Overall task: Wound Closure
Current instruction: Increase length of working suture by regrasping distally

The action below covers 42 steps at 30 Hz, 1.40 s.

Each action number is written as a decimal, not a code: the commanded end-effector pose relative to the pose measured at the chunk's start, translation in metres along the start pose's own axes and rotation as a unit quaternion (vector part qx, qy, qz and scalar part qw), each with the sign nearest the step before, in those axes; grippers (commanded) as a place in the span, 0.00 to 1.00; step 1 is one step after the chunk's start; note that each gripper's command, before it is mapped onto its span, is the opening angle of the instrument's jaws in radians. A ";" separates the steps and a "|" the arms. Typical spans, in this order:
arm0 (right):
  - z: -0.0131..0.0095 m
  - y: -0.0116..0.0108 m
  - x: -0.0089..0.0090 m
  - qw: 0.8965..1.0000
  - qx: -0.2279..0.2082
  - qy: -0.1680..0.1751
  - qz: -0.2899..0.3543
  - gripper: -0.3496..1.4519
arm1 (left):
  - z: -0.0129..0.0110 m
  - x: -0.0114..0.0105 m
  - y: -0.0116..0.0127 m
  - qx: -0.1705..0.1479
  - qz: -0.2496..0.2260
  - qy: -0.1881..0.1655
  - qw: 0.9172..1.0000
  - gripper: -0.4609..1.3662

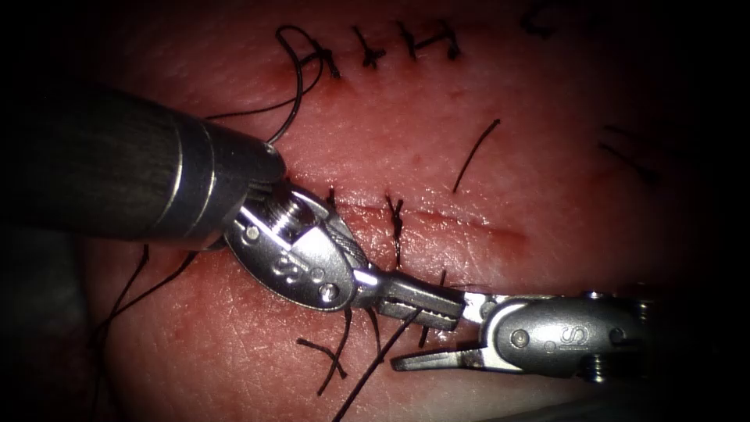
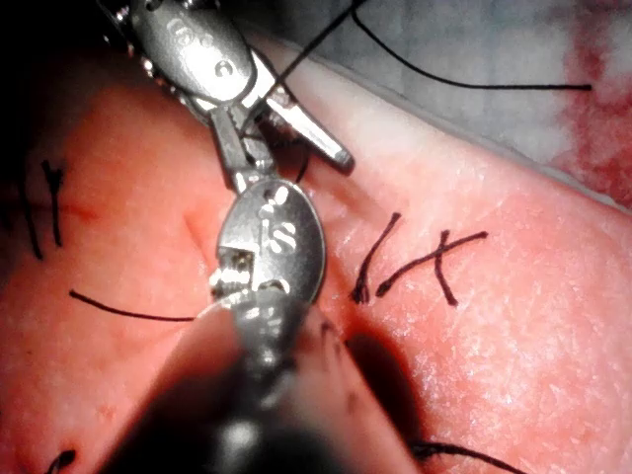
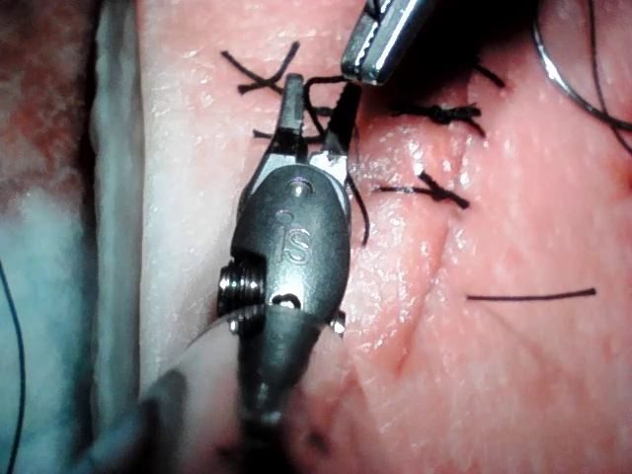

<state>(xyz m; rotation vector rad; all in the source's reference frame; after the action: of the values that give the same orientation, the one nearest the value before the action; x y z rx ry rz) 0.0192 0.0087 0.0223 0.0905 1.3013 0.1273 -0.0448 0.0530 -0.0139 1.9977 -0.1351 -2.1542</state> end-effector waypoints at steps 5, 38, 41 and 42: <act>-0.0009 0.0010 0.0004 1.000 -0.004 -0.003 0.007 0.00 | -0.0004 0.0001 0.0002 -0.006 0.001 0.001 1.000 0.06; -0.0047 0.0085 -0.0033 0.998 -0.054 -0.040 0.020 0.00 | 0.0020 -0.0027 0.0027 -0.009 -0.046 0.005 0.999 0.39; -0.0048 0.0095 -0.0039 0.997 -0.060 -0.043 0.020 0.00 | 0.0023 -0.0025 0.0031 -0.013 -0.052 0.013 0.998 0.74; -0.0048 0.0099 -0.0041 0.997 -0.060 -0.045 0.020 0.00 | 0.0023 -0.0022 0.0032 -0.015 -0.052 0.015 0.998 0.78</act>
<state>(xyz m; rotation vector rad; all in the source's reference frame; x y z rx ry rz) 0.0130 0.0182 0.0266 0.0223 1.1988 0.2294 -0.0468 0.0500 -0.0110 2.0637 0.0070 -2.1700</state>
